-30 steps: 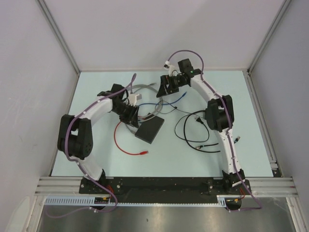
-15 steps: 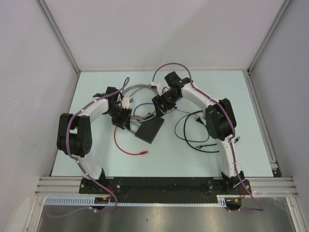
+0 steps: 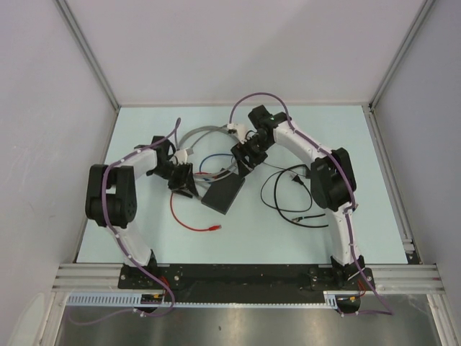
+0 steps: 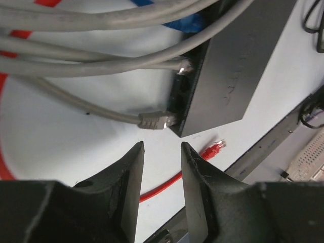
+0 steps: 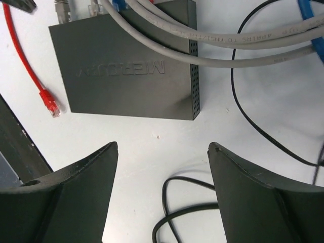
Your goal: Pull the plug from the switch port
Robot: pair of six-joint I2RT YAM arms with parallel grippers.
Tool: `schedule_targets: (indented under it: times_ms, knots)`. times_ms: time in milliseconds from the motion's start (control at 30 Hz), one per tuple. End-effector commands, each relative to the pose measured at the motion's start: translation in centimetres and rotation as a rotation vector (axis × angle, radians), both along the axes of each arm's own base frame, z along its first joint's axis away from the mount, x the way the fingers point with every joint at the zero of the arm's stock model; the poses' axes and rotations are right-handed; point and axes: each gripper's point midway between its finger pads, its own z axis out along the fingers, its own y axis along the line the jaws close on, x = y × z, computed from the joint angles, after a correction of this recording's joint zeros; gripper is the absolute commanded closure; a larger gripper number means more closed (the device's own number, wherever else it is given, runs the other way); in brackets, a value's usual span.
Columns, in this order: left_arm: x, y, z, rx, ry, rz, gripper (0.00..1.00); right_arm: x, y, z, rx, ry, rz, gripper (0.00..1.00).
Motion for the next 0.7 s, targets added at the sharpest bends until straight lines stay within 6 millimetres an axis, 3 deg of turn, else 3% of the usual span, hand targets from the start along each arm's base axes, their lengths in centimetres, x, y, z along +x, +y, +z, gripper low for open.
schedule_targets:
  times_ms: [0, 133, 467, 667]
  knots:
    - [0.6, -2.9, 1.4, -0.189, -0.018, -0.012, 0.60, 1.2, -0.7, 3.1, 0.000, -0.046, -0.007, 0.23]
    - [0.1, -3.9, 1.3, -0.243, 0.006, -0.046, 0.62, 1.9, -0.6, 3.5, 0.004, -0.074, -0.011, 0.23]
    - [-2.1, -6.2, 0.3, -0.259, 0.060, -0.137, 0.62, 1.2, -1.0, 3.3, -0.006, -0.066, -0.019, 0.21]
    - [-2.3, -9.1, 1.1, -0.289, 0.057, -0.253, 0.64, 1.5, -2.1, 3.4, -0.016, -0.073, -0.038, 0.21]
